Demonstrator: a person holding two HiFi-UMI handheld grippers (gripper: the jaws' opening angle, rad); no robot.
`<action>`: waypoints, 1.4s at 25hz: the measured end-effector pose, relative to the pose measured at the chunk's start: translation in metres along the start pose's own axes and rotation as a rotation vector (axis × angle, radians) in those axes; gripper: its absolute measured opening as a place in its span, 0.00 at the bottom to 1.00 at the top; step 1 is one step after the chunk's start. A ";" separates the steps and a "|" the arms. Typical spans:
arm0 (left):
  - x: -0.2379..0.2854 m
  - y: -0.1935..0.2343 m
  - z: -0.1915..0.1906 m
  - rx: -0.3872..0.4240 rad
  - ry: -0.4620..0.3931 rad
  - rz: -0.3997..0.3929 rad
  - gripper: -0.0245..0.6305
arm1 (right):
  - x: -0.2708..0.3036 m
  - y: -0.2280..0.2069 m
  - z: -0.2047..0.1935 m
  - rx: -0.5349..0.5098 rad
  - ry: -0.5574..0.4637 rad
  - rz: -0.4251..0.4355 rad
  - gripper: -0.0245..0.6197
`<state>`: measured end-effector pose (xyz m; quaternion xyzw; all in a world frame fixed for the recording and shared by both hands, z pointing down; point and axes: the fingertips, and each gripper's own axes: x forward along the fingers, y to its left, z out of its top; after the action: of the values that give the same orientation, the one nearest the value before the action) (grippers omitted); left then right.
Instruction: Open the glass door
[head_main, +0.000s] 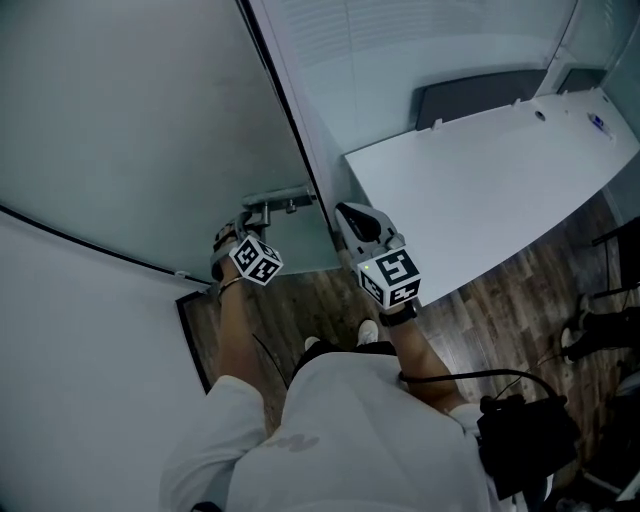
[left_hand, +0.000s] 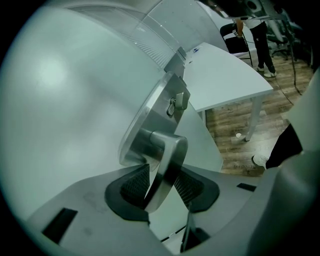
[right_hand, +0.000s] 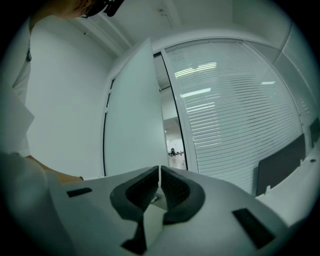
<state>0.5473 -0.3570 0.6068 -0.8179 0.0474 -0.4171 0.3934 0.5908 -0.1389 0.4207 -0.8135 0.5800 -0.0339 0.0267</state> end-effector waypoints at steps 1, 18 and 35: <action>-0.003 -0.002 -0.002 -0.001 -0.004 0.001 0.23 | 0.002 0.005 0.001 -0.004 -0.004 0.008 0.04; -0.054 -0.042 -0.039 0.060 -0.086 -0.042 0.23 | -0.019 0.089 0.022 -0.064 -0.025 -0.100 0.11; -0.113 -0.079 -0.068 0.106 -0.123 -0.031 0.24 | -0.101 0.158 0.018 -0.095 -0.002 -0.109 0.20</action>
<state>0.4060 -0.2977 0.6115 -0.8207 -0.0116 -0.3741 0.4317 0.4110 -0.0950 0.3872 -0.8441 0.5359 -0.0071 -0.0133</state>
